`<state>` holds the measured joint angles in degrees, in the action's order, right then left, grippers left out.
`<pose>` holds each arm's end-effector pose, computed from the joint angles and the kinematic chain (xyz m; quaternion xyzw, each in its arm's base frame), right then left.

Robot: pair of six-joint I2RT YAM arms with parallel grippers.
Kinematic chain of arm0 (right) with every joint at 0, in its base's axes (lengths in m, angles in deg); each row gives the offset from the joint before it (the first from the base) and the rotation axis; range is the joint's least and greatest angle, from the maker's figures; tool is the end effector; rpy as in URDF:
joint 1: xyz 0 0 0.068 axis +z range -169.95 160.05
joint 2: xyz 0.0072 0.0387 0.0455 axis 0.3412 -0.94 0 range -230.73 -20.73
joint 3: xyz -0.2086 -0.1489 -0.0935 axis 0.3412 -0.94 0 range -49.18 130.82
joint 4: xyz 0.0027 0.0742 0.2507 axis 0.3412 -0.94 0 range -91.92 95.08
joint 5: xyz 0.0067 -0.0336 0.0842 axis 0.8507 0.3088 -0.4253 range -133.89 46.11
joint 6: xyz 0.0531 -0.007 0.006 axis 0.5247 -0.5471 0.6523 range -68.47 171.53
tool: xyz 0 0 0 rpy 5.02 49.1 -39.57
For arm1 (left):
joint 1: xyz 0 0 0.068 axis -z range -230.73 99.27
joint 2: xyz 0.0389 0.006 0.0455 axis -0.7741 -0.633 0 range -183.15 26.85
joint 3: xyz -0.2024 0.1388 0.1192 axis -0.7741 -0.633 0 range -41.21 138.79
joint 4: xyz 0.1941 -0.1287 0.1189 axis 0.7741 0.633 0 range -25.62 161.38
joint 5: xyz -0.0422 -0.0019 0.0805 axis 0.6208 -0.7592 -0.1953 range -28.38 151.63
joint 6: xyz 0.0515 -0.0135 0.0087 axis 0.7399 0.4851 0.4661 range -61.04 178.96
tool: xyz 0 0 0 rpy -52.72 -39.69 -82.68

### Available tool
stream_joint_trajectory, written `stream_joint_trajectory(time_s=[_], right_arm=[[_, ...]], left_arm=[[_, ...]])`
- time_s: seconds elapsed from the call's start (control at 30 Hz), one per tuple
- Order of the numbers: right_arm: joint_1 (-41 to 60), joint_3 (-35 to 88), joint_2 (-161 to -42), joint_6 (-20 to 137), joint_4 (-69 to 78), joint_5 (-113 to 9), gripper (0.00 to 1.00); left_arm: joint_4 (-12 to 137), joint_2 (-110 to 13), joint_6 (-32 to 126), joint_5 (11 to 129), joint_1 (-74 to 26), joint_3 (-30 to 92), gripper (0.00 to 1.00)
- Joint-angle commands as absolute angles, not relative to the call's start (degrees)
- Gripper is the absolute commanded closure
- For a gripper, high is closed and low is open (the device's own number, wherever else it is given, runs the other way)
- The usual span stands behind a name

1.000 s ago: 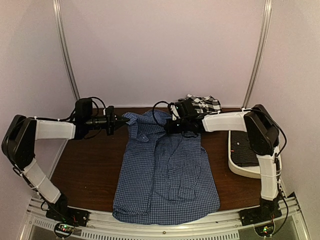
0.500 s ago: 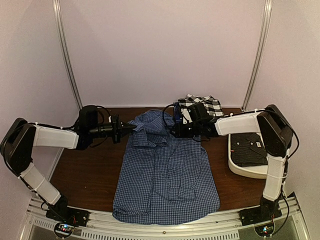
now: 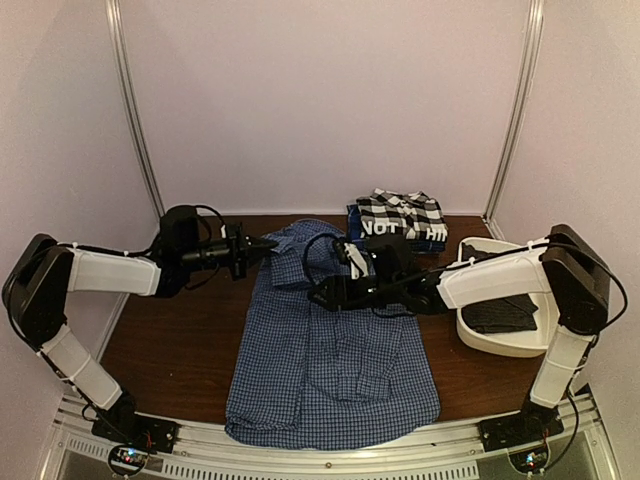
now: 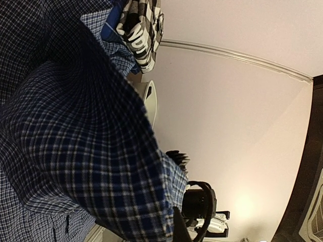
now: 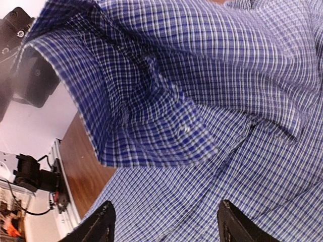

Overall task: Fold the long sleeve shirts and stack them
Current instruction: Pass from the left arm to the right

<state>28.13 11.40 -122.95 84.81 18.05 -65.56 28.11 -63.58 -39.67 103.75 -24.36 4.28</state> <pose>0.2525 0.3010 0.2022 -0.2039 0.8254 0.4491 0.2745 0.2913 -0.1711 0.2317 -0.2282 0.7098 -0.6652 0.0390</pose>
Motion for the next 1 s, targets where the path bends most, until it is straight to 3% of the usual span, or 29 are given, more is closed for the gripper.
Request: stream_joint_trajectory(time_s=[0.0,0.23,0.37,0.53,0.87,0.97], right_arm=[[29.05,6.79,-120.19,92.90,25.55,-66.84,0.26],[30.31,9.25,-122.77,96.44,30.45,-67.58,0.11],[30.23,13.60,-126.55,98.01,30.83,-68.64,0.10],[30.17,17.66,-129.63,99.52,30.79,-68.90,0.10],[30.03,23.68,-131.77,97.41,25.75,-65.74,0.28],[30.03,23.03,-130.49,96.13,23.18,-63.27,0.28]], left_arm=[[24.61,-64.20,-39.92,103.19,-24.05,5.98,1.00],[24.27,-64.46,-39.83,103.54,-24.01,5.90,1.00],[24.07,-64.42,-39.83,103.72,-23.99,5.78,1.00],[23.71,-64.67,-39.89,104.07,-24.00,5.58,1.00],[23.62,-64.75,-39.65,104.67,-23.92,4.68,1.00],[23.59,-64.93,-39.57,104.70,-23.92,4.56,1.00]])
